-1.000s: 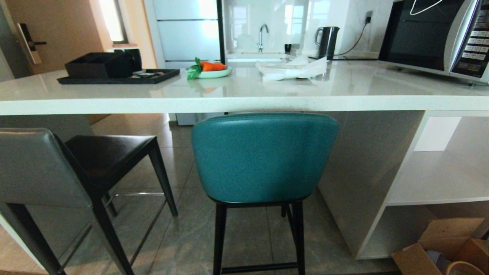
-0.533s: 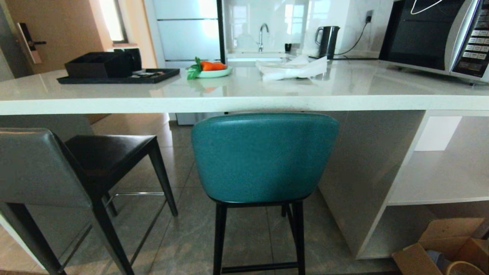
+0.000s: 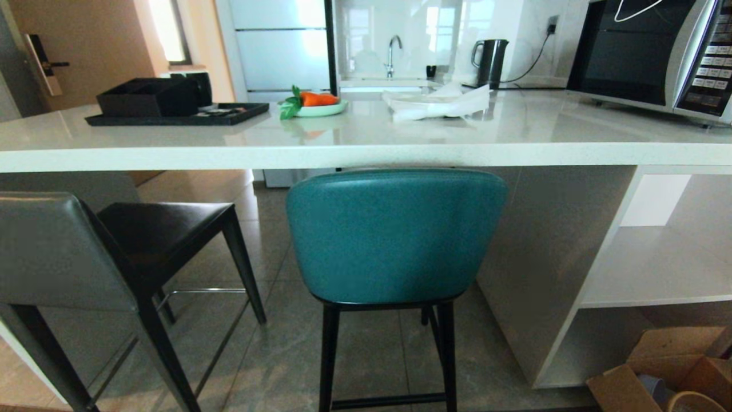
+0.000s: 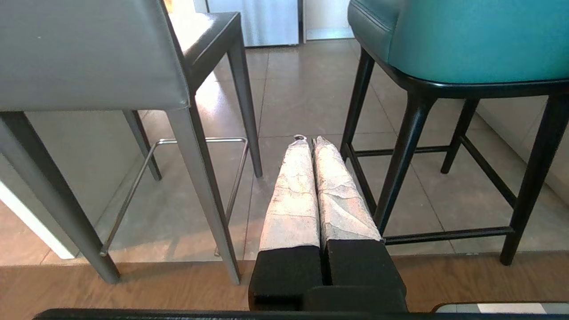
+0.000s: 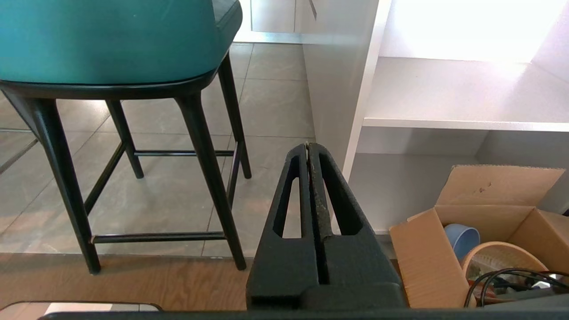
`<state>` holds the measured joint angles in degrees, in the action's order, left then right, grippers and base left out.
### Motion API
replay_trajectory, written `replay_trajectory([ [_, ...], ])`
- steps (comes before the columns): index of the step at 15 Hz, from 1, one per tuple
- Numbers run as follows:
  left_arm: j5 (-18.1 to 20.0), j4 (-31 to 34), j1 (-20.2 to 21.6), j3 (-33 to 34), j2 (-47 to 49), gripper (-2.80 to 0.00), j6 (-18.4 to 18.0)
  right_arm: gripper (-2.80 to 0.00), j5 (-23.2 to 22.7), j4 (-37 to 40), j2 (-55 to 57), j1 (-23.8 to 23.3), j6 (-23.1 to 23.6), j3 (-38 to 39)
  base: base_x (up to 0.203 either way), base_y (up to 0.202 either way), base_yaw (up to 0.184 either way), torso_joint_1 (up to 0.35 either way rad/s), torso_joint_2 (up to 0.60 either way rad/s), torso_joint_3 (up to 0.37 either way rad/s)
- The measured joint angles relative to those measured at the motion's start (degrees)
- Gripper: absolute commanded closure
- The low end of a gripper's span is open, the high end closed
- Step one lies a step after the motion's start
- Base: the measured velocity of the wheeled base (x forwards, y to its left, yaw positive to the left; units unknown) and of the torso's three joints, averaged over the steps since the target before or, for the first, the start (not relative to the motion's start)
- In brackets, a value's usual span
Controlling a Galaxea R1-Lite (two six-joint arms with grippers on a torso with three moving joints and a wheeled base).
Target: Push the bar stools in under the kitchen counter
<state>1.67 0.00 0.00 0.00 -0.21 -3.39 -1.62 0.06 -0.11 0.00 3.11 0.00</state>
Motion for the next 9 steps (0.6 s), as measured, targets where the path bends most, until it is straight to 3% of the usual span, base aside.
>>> replay_trajectory([
  [5, 0.0, 0.1, 0.0, 0.0, 0.0, 0.0, 0.0, 0.0, 0.0, 0.0, 0.0, 0.0, 0.0, 0.0, 0.0, 0.0, 0.0, 0.0, 0.0, 0.0],
  [9, 0.0, 0.0, 0.0, 0.0, 0.0, 0.0, 0.0, 0.0, 0.0, 0.1, 0.0, 0.0, 0.0, 0.0, -0.187, 0.0, 0.0, 0.004, 0.0, 0.0],
])
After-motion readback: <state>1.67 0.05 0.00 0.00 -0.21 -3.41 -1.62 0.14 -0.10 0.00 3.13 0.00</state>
